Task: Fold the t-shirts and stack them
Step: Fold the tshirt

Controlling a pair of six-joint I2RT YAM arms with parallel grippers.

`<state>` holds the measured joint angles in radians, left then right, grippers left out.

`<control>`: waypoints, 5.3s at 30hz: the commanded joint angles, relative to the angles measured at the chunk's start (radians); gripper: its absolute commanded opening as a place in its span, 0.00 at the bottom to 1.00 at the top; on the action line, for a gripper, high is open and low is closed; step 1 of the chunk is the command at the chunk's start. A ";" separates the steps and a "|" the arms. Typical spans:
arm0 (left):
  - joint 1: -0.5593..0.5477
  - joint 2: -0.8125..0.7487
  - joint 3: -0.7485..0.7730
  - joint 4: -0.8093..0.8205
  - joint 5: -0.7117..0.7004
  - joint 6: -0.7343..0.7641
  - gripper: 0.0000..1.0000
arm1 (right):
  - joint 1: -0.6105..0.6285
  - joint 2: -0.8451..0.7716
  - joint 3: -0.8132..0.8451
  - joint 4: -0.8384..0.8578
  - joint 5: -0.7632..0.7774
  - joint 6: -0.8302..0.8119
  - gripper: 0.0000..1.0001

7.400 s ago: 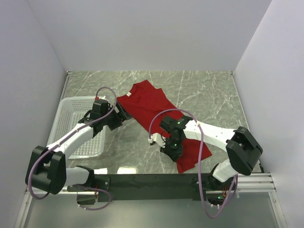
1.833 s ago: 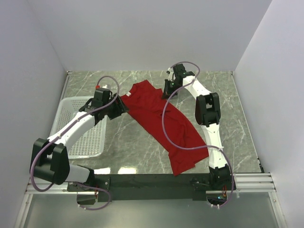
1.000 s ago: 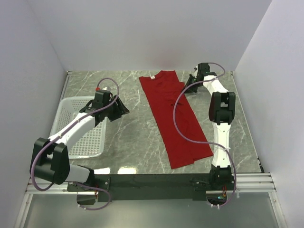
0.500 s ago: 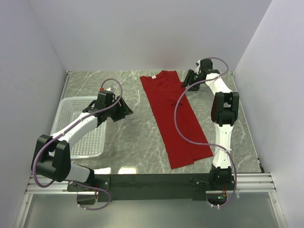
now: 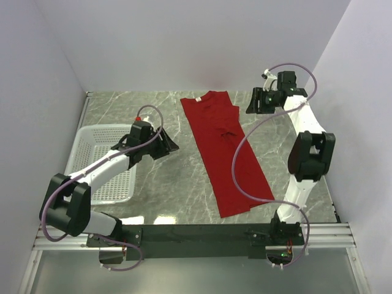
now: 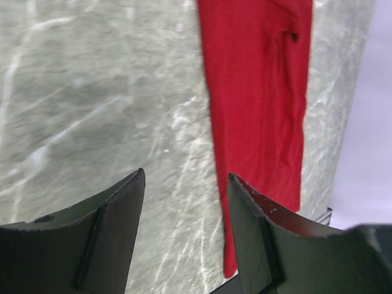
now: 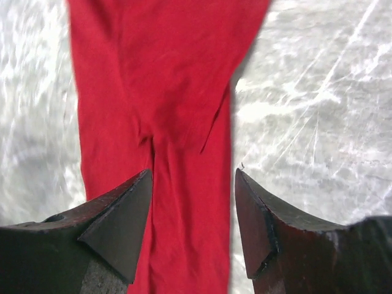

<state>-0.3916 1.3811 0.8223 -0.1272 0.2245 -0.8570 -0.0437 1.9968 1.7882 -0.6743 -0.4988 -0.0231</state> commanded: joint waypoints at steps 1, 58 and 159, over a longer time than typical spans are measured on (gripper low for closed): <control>-0.026 0.022 -0.003 0.096 0.032 -0.028 0.61 | 0.007 -0.131 -0.087 -0.044 -0.050 -0.178 0.64; 0.003 0.947 0.919 -0.163 -0.031 -0.019 0.11 | -0.050 -0.518 -0.540 0.025 -0.122 -0.288 0.64; -0.015 -0.085 -0.055 0.119 0.122 -0.092 0.58 | 0.090 -0.308 -0.509 -0.045 -0.104 -0.328 0.63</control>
<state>-0.3412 1.3655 0.8257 -0.1219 0.3405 -0.8268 0.0414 1.7798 1.3087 -0.7521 -0.5884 -0.3416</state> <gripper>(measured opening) 0.587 0.633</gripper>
